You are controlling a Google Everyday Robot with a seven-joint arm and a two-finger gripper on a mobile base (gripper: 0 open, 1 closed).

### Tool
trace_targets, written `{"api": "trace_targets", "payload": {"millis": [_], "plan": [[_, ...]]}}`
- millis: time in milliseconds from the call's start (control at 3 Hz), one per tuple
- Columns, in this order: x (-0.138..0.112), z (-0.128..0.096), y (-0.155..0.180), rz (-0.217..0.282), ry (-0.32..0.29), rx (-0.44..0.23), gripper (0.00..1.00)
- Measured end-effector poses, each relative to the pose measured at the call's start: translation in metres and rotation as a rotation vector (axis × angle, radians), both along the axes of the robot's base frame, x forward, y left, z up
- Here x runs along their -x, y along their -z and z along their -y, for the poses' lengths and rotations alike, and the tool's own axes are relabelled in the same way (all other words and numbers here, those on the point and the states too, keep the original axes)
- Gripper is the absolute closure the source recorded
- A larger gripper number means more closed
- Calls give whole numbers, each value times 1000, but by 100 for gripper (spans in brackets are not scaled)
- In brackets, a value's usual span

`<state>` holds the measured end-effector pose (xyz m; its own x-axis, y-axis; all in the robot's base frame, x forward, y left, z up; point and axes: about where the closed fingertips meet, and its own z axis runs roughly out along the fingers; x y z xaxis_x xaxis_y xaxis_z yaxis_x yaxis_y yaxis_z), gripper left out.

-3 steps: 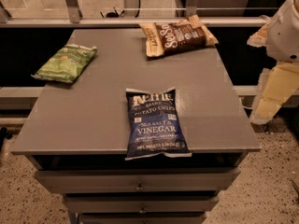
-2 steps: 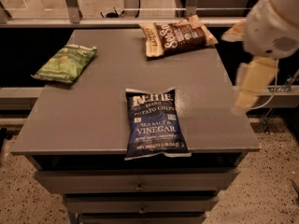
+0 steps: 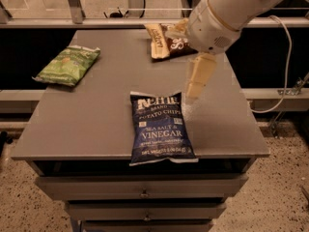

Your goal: Pick green jalapeno chip bag

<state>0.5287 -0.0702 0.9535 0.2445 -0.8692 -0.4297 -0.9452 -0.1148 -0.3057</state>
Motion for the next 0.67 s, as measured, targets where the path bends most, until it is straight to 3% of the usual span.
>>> {"api": "trace_targets", "payload": {"millis": [667], "plan": [[-53, -105, 12, 5, -195, -280, 0]]}}
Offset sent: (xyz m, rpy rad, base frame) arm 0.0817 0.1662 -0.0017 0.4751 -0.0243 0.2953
